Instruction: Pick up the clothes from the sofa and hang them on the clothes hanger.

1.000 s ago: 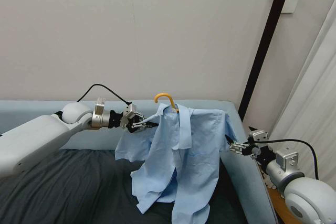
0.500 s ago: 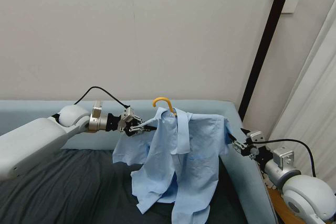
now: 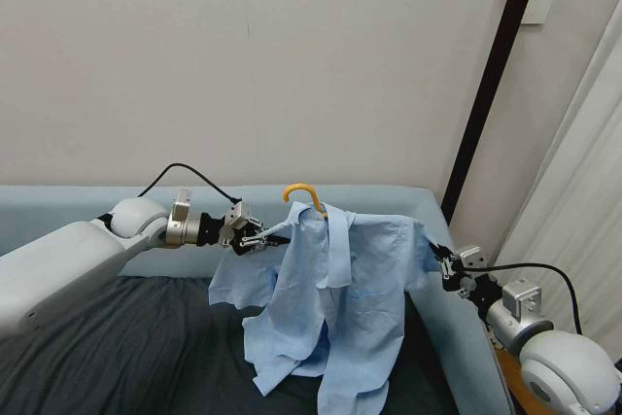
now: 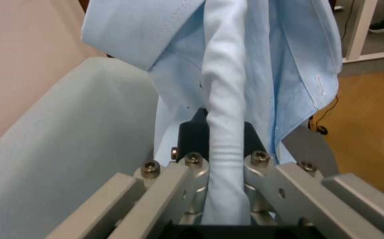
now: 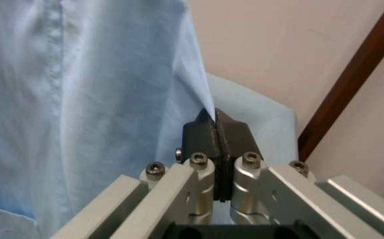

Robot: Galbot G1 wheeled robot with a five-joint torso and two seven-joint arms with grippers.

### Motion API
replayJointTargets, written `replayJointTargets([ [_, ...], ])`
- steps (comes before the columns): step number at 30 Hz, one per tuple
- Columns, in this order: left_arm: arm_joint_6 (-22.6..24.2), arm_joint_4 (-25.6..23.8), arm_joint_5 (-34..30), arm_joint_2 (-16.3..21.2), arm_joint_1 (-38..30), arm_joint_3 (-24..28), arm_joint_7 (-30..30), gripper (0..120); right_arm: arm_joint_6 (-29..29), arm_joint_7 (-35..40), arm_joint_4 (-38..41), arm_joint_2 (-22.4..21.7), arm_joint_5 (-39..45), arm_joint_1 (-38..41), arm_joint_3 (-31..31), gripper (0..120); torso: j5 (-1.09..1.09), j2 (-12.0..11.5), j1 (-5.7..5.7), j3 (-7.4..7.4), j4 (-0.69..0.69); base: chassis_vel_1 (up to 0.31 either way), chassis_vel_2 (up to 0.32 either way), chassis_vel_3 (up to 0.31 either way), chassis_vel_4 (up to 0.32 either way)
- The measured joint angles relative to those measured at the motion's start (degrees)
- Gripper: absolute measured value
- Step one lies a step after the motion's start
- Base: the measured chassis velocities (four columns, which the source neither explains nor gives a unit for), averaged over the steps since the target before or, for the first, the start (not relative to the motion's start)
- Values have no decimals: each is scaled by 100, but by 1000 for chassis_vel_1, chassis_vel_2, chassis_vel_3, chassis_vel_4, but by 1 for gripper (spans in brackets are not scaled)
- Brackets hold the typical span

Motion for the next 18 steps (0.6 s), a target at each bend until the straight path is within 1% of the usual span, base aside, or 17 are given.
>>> replayJointTargets([
  [8, -21, 49, 24, -1, 261, -291, 1, 1, -121, 250, 11, 110, 271, 36, 131, 0, 0, 0, 0, 0, 0, 0, 0, 0, 0],
  [18, -47, 94, 61, 37, 371, -462, 1, 1, -122, 274, -55, 47, 289, 63, 198, 0, 0, 0, 0, 0, 0, 0, 0, 0, 0],
])
